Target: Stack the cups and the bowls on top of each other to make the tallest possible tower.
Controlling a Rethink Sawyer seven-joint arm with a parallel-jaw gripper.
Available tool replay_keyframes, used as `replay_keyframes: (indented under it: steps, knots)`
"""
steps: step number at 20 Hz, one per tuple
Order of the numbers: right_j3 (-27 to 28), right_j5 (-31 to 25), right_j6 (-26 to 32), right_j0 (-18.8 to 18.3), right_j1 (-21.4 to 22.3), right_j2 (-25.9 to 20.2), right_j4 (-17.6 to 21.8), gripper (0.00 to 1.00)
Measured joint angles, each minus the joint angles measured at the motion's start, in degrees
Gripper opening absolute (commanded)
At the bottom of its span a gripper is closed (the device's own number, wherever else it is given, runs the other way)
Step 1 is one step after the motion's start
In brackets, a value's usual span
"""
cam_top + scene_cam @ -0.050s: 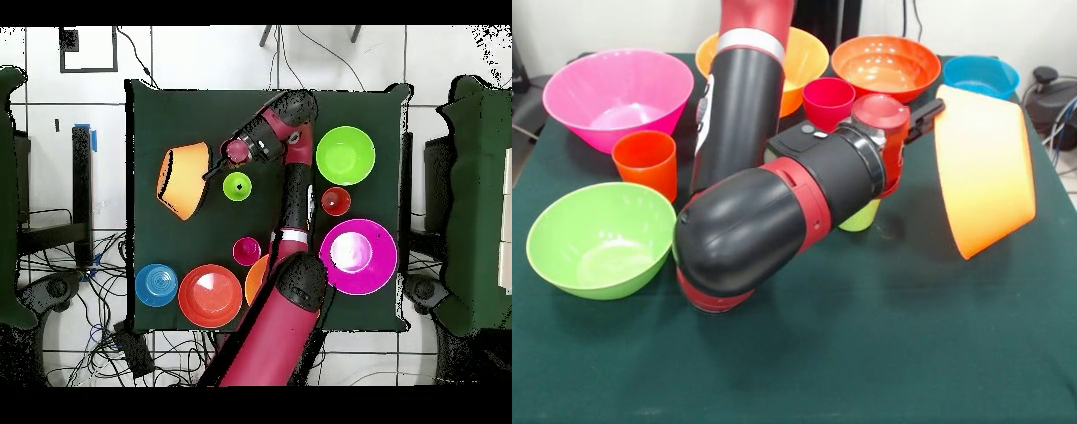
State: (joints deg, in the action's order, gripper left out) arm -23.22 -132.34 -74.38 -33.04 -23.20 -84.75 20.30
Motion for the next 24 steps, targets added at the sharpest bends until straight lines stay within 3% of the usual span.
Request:
replay_keyframes:
  steps: [6,7,24]
  knots:
    - [1.09,-0.04,1.03,-0.69,-0.50,-3.29,3.22,0.00]
    - [1.25,-0.02,1.06,-0.80,-0.60,-3.89,3.78,1.00]
    - [1.39,-0.02,1.06,-1.03,-1.71,-8.80,7.77,1.00]
